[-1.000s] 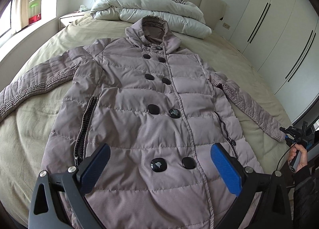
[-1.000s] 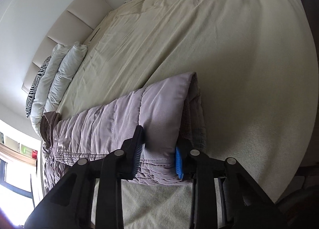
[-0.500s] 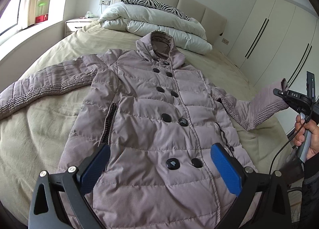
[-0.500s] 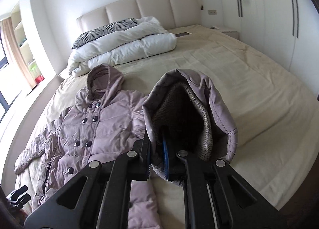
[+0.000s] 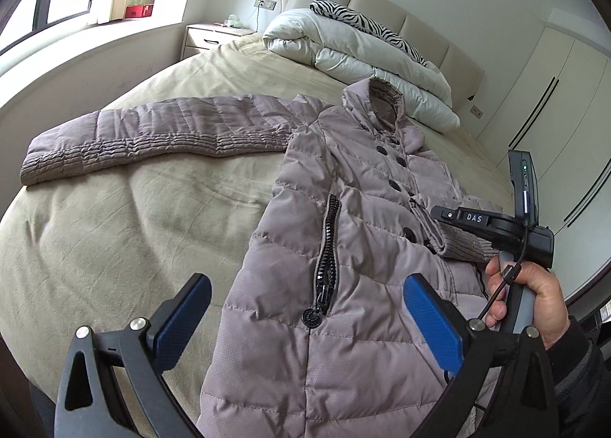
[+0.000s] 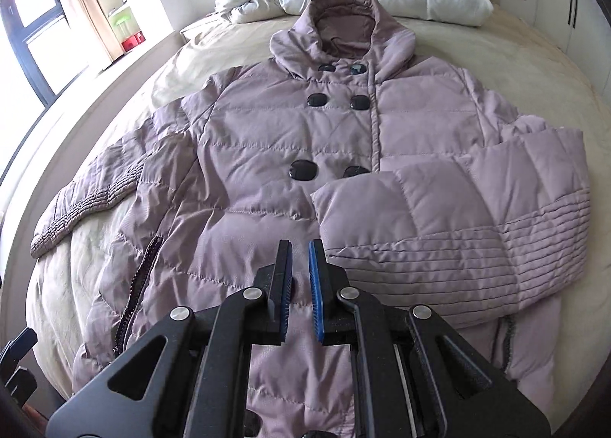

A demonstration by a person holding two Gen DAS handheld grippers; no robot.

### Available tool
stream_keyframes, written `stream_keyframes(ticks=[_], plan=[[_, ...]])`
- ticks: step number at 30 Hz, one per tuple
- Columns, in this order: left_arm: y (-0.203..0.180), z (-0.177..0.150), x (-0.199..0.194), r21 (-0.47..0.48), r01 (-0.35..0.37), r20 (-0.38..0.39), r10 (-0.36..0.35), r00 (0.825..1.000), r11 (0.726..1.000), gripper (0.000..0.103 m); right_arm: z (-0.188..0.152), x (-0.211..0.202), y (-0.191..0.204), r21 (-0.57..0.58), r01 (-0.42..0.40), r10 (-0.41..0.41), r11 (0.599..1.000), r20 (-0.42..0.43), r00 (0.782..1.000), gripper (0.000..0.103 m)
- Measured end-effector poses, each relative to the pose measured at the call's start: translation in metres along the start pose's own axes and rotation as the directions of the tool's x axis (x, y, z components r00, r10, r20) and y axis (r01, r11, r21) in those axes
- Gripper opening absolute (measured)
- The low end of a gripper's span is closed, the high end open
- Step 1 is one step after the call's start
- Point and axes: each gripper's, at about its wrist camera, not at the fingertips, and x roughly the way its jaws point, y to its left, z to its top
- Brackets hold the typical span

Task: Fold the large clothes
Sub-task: 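Fold the held sleeve across the coat front with the right gripper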

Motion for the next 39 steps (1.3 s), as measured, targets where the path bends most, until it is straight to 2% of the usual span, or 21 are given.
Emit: stream_keyframes(ticks=[3,5,7,8,10,11,12,13,14,15,18,21,25,26,28,29,31,34,39], plan=[[0.003,0.001,0.002,-0.006,-0.001,-0.001,0.001,1.0,1.0,0.103,-0.014,-0.001,-0.012,0.096,-0.124,0.124,0.988,-0.002,0.992,0.01],[-0.002,0.003,0.008,0.001,0.008,-0.006,-0.008,1.0,1.0,0.103,-0.02,-0.027,-0.026,0.114,-0.186,0.176,0.976,0.097,0.98,0.01],[-0.013,0.005,0.015,0.016,0.03,-0.016,-0.029,0.999,0.999,0.103,-0.028,-0.064,-0.039,0.1,-0.221,0.196,0.97,0.216,0.957,0.011],[-0.022,0.006,0.022,0.024,0.05,-0.027,-0.049,0.998,0.998,0.103,-0.031,-0.082,-0.051,0.098,-0.226,0.193,0.969,0.265,0.945,0.018],[-0.043,0.01,0.036,0.045,0.104,-0.053,-0.102,0.993,0.994,0.103,-0.04,-0.113,-0.068,0.106,-0.218,0.169,0.97,0.352,0.92,0.04],[-0.057,0.012,0.045,0.058,0.13,-0.069,-0.126,0.99,0.99,0.103,-0.043,-0.127,-0.079,0.122,-0.222,0.159,0.967,0.389,0.908,0.078],[-0.07,0.015,0.055,0.069,0.156,-0.084,-0.15,0.985,0.985,0.103,-0.052,-0.141,-0.089,0.144,-0.237,0.151,0.961,0.445,0.883,0.101],[-0.084,0.018,0.066,0.077,0.191,-0.103,-0.183,0.978,0.979,0.103,-0.061,-0.155,-0.099,0.161,-0.254,0.142,0.954,0.504,0.852,0.103],[-0.099,0.021,0.079,0.08,0.217,-0.127,-0.206,0.97,0.973,0.103,-0.061,-0.166,-0.111,0.165,-0.266,0.142,0.95,0.53,0.836,0.103],[-0.112,0.025,0.094,0.079,0.238,-0.153,-0.224,0.962,0.968,0.103,-0.063,-0.172,-0.119,0.169,-0.266,0.142,0.949,0.524,0.84,0.103],[-0.151,0.031,0.14,0.069,0.307,-0.248,-0.281,0.927,0.949,0.103,-0.062,-0.174,-0.149,0.218,-0.291,0.169,0.932,0.449,0.877,0.103],[-0.18,0.037,0.181,0.045,0.335,-0.321,-0.304,0.897,0.941,0.099,-0.07,-0.169,-0.178,0.261,-0.341,0.211,0.903,0.422,0.882,0.103],[-0.194,0.042,0.226,-0.025,0.326,-0.398,-0.308,0.864,0.945,0.07,-0.086,-0.16,-0.207,0.305,-0.323,0.184,0.896,0.408,0.894,0.103],[-0.196,0.041,0.234,-0.035,0.32,-0.414,-0.305,0.858,0.947,0.065,-0.089,-0.156,-0.212,0.317,-0.324,0.183,0.891,0.402,0.897,0.103],[-0.199,0.039,0.243,-0.028,0.301,-0.427,-0.283,0.859,0.953,0.054,-0.094,-0.152,-0.223,0.338,-0.323,0.179,0.884,0.393,0.902,0.103],[-0.201,0.038,0.245,-0.021,0.297,-0.426,-0.278,0.861,0.955,0.052,-0.097,-0.15,-0.228,0.347,-0.322,0.177,0.881,0.388,0.904,0.103],[-0.204,0.04,0.247,-0.01,0.295,-0.42,-0.271,0.866,0.956,0.037,-0.102,-0.144,-0.237,0.364,-0.319,0.175,0.875,0.376,0.91,0.103],[-0.203,0.044,0.246,-0.013,0.309,-0.415,-0.286,0.864,0.951,0.021,-0.108,-0.138,-0.243,0.382,-0.319,0.178,0.867,0.362,0.915,0.103],[-0.207,0.074,0.226,0.01,0.346,-0.374,-0.317,0.872,0.938,0.015,-0.112,-0.132,-0.244,0.399,-0.331,0.193,0.855,0.346,0.918,0.103]])
